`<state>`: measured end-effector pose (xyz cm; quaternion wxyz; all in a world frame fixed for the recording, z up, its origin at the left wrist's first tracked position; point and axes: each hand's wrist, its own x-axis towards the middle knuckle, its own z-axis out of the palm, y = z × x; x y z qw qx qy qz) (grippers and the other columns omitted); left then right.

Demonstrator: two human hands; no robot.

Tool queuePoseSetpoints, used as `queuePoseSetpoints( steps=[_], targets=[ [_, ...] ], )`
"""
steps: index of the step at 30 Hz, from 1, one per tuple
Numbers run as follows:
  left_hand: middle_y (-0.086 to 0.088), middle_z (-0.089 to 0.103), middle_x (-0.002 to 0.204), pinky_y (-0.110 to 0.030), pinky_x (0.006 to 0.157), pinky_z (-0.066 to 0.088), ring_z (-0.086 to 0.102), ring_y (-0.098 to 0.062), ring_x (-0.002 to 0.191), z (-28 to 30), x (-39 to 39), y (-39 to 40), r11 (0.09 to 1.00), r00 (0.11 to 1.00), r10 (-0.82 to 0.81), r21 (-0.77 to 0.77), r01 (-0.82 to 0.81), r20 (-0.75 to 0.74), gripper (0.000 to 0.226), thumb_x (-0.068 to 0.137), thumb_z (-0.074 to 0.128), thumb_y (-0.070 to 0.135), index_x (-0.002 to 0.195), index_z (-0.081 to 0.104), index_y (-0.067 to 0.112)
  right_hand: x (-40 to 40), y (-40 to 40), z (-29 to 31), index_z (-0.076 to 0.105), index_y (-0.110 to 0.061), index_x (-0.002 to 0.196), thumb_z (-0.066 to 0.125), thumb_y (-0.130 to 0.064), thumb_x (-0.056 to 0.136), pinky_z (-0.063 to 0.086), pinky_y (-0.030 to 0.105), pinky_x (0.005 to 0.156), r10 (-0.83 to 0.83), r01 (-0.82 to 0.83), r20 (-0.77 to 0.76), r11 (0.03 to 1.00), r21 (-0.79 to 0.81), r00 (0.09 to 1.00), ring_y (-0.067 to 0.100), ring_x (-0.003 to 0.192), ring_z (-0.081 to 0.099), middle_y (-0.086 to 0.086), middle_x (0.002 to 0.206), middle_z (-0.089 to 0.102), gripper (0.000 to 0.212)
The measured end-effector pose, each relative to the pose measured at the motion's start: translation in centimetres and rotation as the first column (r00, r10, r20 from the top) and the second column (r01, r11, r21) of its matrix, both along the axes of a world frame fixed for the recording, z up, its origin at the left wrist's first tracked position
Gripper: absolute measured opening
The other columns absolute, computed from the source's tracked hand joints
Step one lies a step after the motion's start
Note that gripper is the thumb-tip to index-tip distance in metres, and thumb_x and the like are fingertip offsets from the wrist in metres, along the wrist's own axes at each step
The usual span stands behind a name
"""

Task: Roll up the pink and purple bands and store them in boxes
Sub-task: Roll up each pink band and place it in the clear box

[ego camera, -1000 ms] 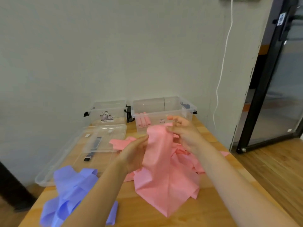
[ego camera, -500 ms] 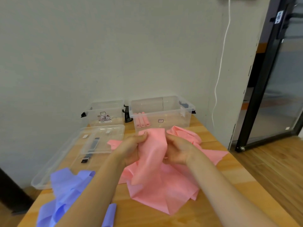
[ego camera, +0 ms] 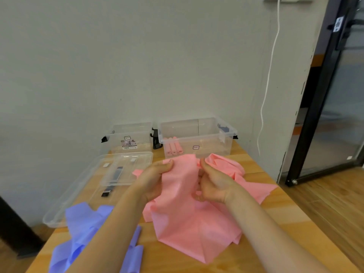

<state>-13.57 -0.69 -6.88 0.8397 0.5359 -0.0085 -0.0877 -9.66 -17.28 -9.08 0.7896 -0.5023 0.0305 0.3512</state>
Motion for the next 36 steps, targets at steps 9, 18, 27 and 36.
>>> queuePoseSetpoints(
  steps=[9, 18, 27, 36],
  targets=[
    [-0.005, 0.061, 0.070, -0.026, 0.058, 0.044, 0.057, -0.014, 0.061, -0.3, 0.4, 0.8, 0.892, 0.978, 0.208, 0.405, -0.202, 0.030, 0.016, 0.091, 0.052, 0.013, 0.083, 0.065, 0.010, 0.4, -2.1, -1.1, 0.069, -0.014, 0.063, 0.076, -0.004, 0.057, 0.037, 0.031, 0.067, 0.061, -0.057, 0.223, 0.998, -0.023, 0.973, 0.017, 0.069, 0.051, 0.005, 0.068, 0.059, 0.014],
    [-0.007, 0.060, 0.059, -0.018, 0.050, 0.048, 0.060, -0.014, 0.051, -0.3, -0.1, -0.4, 0.986, 0.986, 0.162, -0.042, -0.163, -0.029, 0.009, 0.077, 0.057, 0.010, 0.083, 0.057, 0.004, -0.1, -2.9, -1.1, 0.069, -0.018, 0.071, 0.071, -0.028, 0.076, 0.032, 0.024, 0.059, 0.210, -0.109, 0.417, 0.961, -0.253, 0.884, 0.013, 0.067, 0.048, 0.006, 0.074, 0.062, 0.012],
    [-0.008, 0.064, 0.062, -0.026, 0.060, 0.045, 0.060, -0.020, 0.051, -0.4, 0.5, 0.1, 0.994, 0.994, 0.110, 0.015, -0.110, -0.001, 0.067, 0.040, 0.069, 0.025, 0.102, 0.063, 0.002, 0.0, -1.5, -0.9, 0.075, -0.009, 0.087, 0.080, -0.035, 0.062, 0.054, 0.034, 0.072, -0.035, -0.018, 0.154, 0.944, 0.330, 0.987, 0.021, 0.080, 0.068, 0.009, 0.089, 0.071, 0.036],
    [-0.018, 0.069, 0.077, -0.029, 0.055, 0.054, 0.067, -0.026, 0.064, 0.4, 0.8, -0.1, 0.976, 0.988, -0.147, -0.155, 0.154, 0.054, 0.070, 0.020, 0.088, 0.015, 0.088, 0.074, 0.001, 1.7, -2.4, 5.7, 0.069, -0.004, 0.067, 0.055, 0.001, 0.085, 0.056, 0.026, 0.060, -0.418, 0.337, 0.182, 0.872, 0.356, 0.890, 0.017, 0.059, 0.067, 0.009, 0.065, 0.068, 0.023]
  ],
)
